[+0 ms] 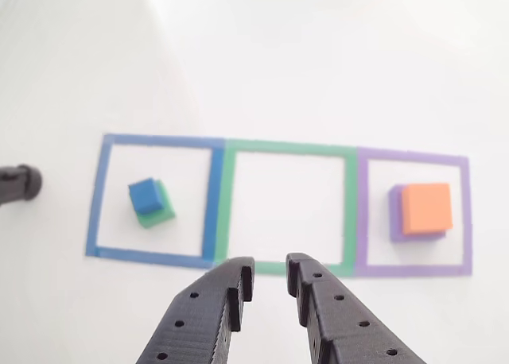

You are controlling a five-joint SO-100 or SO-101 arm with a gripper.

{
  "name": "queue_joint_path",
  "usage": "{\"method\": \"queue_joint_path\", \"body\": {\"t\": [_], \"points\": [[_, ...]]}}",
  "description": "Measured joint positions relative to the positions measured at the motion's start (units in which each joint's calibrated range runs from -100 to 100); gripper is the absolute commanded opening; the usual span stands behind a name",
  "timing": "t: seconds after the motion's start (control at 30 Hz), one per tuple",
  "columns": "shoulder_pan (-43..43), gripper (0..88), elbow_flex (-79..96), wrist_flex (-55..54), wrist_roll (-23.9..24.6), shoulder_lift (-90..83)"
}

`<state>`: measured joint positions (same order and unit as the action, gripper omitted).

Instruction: Tower of hanoi

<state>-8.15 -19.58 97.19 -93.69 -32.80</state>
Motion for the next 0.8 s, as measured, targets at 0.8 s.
{"method": "queue_joint_path", "body": {"t": [0.8], "points": [[25.1,17.2,18.8,-5.7,-5.5,-14.9]]}}
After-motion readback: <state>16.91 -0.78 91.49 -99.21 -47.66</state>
